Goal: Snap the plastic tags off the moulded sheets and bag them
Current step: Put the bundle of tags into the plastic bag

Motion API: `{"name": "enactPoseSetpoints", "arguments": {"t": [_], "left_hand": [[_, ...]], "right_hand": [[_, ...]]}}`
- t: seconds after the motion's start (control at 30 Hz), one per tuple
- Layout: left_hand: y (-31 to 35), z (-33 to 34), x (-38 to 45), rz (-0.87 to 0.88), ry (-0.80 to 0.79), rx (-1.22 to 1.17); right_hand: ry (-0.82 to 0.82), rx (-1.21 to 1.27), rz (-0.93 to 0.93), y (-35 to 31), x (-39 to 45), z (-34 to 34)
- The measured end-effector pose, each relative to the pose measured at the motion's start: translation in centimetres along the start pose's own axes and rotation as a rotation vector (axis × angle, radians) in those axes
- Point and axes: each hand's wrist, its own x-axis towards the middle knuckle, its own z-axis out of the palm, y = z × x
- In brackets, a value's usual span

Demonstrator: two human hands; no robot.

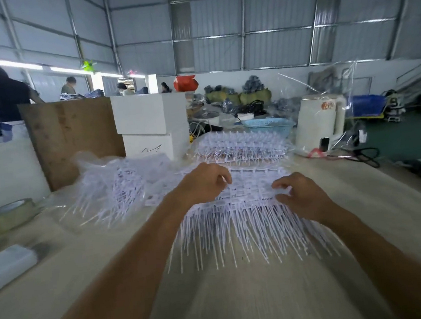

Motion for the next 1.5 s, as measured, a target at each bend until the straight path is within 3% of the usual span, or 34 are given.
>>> {"name": "enactPoseSetpoints", "arguments": {"t": [0.1,0.27,0.4,0.6,0.73,0.87,1.2,1.5], "left_hand": [[-1.2,1.7,1.6,-0.053,-0.097,0.088],[-4.7,4.1,1.6,-0.146,0.091,0.269],[-7.6,3.8,0.5,-0.406,0.207,0.347],[-7.2,4.6,0.6,-0.4,0.292,0.166],[-7.9,5.0,1.3,-0.439,0.419,-0.074],[-9.1,4.4,1.7,-0.545,0.482,-0.423],[-7.5,4.3,1.5,-0.474,0.503,-0.371],[-6.2,3.5,1.7,-0.477,0.525,-0.665]], "right_hand": [[0.075,0.018,0.03,0.8,0.3,-0.5],[0.126,-0.101,0.118,1.2,-0.1,1.3],[0.189,-0.033,0.201,1.3,-0.1,2.0],[0.232,0.253,0.411,1.6,0.4,1.5],[0.252,0.813,0.549,1.3,0.6,0.6],[0.154,1.124,0.587,1.1,0.4,-0.4],[0.073,1.169,0.152,-0.9,0.2,-1.0],[0.03,1.386,-0.003,-0.5,0.2,-3.5]]}}
